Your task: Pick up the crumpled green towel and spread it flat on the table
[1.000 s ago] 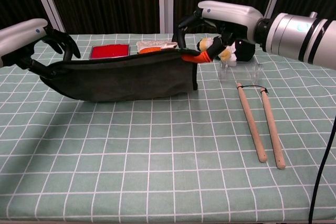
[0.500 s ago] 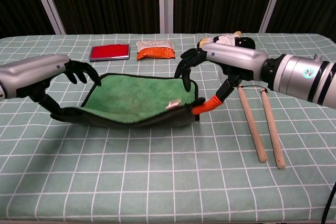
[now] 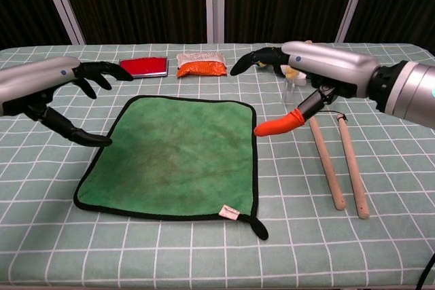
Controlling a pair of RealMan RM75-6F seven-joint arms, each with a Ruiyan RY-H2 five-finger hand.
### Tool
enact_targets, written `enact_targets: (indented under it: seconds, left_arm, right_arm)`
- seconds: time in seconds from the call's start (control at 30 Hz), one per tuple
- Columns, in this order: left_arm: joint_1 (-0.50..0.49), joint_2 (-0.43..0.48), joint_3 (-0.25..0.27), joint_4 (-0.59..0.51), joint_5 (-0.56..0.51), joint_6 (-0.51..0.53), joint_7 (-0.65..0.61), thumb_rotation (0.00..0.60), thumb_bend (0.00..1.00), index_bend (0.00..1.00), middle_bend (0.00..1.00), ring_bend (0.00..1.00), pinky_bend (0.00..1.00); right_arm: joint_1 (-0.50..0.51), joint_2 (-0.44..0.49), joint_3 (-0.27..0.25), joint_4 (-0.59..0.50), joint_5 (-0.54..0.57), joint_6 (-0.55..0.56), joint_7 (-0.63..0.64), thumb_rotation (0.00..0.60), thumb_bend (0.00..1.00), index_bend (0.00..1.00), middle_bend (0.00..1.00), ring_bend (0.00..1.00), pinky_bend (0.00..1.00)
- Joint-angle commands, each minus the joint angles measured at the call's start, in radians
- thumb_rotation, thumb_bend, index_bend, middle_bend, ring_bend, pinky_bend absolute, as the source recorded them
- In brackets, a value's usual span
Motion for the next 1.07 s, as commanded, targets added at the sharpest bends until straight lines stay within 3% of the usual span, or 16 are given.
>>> enact_targets:
  seconds: [0.03, 0.1, 0.13, 0.23, 0.37, 0.53, 0.73, 1.07]
  left_arm:
    - [0.02, 0.024, -0.027, -0.003, -0.042, 0.034, 0.003, 0.586, 0.05, 0.19, 0.21, 0.2, 0.26]
    - [0.041, 0.032, -0.051, 0.014, -0.078, 0.079, 0.019, 0.6, 0.06, 0.2, 0.21, 0.2, 0.26]
    - [0.05, 0.034, -0.061, 0.025, -0.091, 0.101, 0.024, 0.6, 0.08, 0.2, 0.21, 0.2, 0.26]
    - [0.085, 0.046, -0.081, 0.064, -0.126, 0.163, 0.038, 0.6, 0.1, 0.21, 0.21, 0.2, 0.26]
    - [0.132, 0.083, -0.075, 0.094, -0.137, 0.216, 0.05, 0.6, 0.12, 0.23, 0.21, 0.2, 0.26]
    - [0.214, 0.119, -0.053, 0.086, -0.129, 0.339, 0.106, 0.6, 0.12, 0.23, 0.21, 0.2, 0.26]
    - [0.308, 0.139, -0.008, 0.045, -0.092, 0.449, 0.133, 0.6, 0.12, 0.23, 0.21, 0.2, 0.25]
    - [0.411, 0.179, 0.054, -0.069, -0.041, 0.524, 0.167, 0.6, 0.12, 0.23, 0.21, 0.2, 0.24]
  right_arm:
    - [-0.037, 0.042, 0.023, -0.045, 0.031, 0.05, -0.069, 0.475, 0.0, 0.2, 0.14, 0.0, 0.0]
    - [-0.076, 0.061, 0.041, -0.064, 0.063, 0.104, -0.156, 0.582, 0.0, 0.26, 0.18, 0.0, 0.0]
    - [-0.095, 0.068, 0.048, -0.071, 0.078, 0.129, -0.194, 0.596, 0.0, 0.29, 0.19, 0.01, 0.0]
    - [-0.158, 0.093, 0.06, -0.086, 0.119, 0.208, -0.295, 0.6, 0.05, 0.37, 0.26, 0.11, 0.05]
    - [-0.234, 0.153, 0.051, -0.12, 0.162, 0.265, -0.347, 0.6, 0.07, 0.37, 0.25, 0.11, 0.07]
    - [-0.331, 0.242, 0.014, -0.16, 0.182, 0.316, -0.311, 0.6, 0.07, 0.29, 0.15, 0.01, 0.0]
    - [-0.45, 0.304, -0.02, -0.183, 0.172, 0.415, -0.232, 0.6, 0.07, 0.25, 0.13, 0.0, 0.0]
    - [-0.609, 0.337, -0.046, -0.165, 0.155, 0.539, -0.119, 0.6, 0.06, 0.25, 0.14, 0.0, 0.0]
